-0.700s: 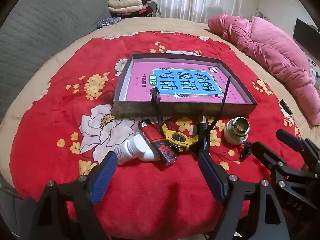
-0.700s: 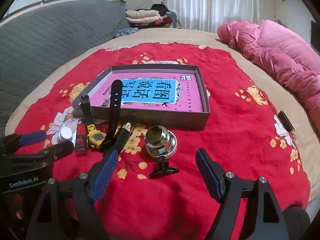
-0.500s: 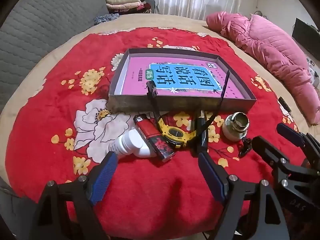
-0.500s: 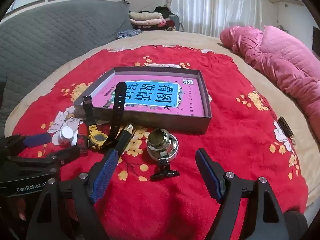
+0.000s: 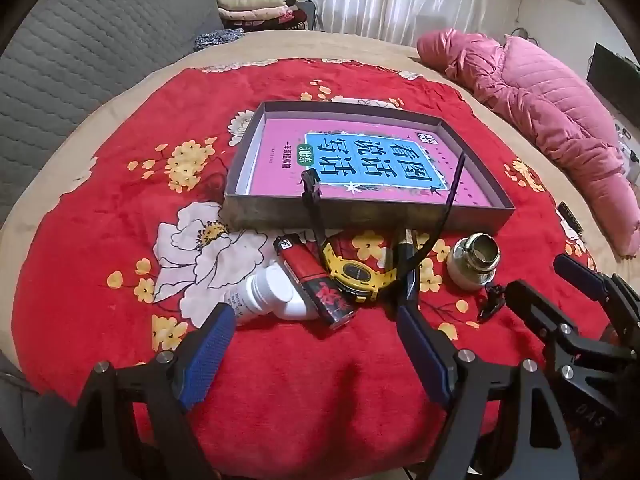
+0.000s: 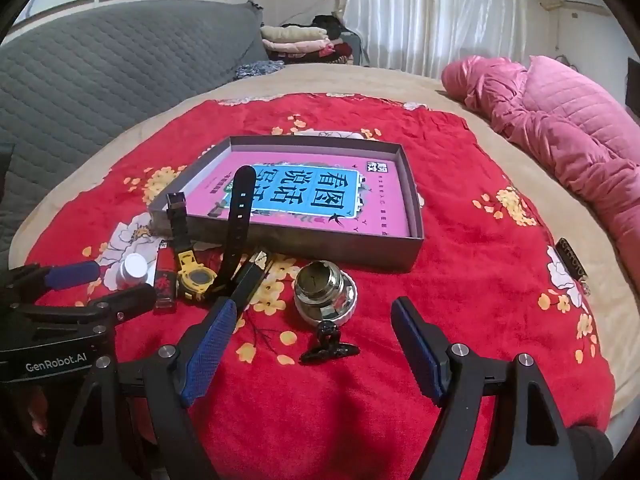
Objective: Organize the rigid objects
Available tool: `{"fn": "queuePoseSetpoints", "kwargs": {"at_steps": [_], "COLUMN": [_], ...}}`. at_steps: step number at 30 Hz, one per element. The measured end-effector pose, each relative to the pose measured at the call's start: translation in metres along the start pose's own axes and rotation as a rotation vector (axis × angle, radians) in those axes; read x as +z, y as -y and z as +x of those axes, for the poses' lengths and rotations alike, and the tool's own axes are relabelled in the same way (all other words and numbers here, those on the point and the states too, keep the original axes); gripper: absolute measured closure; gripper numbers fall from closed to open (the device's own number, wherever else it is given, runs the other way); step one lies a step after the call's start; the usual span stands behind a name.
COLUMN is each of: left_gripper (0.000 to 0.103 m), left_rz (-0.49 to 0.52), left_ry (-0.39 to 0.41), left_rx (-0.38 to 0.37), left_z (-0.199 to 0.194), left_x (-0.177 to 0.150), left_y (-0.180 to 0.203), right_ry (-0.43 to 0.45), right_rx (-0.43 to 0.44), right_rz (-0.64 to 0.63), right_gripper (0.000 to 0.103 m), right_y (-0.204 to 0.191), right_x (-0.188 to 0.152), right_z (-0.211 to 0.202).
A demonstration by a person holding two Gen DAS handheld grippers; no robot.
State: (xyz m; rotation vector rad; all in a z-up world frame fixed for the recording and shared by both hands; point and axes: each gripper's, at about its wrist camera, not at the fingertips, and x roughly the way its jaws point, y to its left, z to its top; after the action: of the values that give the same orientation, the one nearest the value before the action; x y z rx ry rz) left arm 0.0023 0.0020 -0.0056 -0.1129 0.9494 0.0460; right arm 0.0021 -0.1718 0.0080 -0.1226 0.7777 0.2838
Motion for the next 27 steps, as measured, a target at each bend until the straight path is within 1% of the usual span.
{"fn": "queuePoseSetpoints", "kwargs": {"at_steps": [27], "left_gripper": [0.021], "left_rz": [-0.004], "left_ry": [-0.010], "left_rx": [0.000], "left_z": [0.0008], "left_x": [-0.0011], "left_y": [-0.0030], "right_ry": [0.013], "right_rx": [-0.009], "right_rz": [-0.001], "right_gripper": [0.022], "right_y": [0.0031], "right_x": [0.0009], "right_z": [-0.0021]}}
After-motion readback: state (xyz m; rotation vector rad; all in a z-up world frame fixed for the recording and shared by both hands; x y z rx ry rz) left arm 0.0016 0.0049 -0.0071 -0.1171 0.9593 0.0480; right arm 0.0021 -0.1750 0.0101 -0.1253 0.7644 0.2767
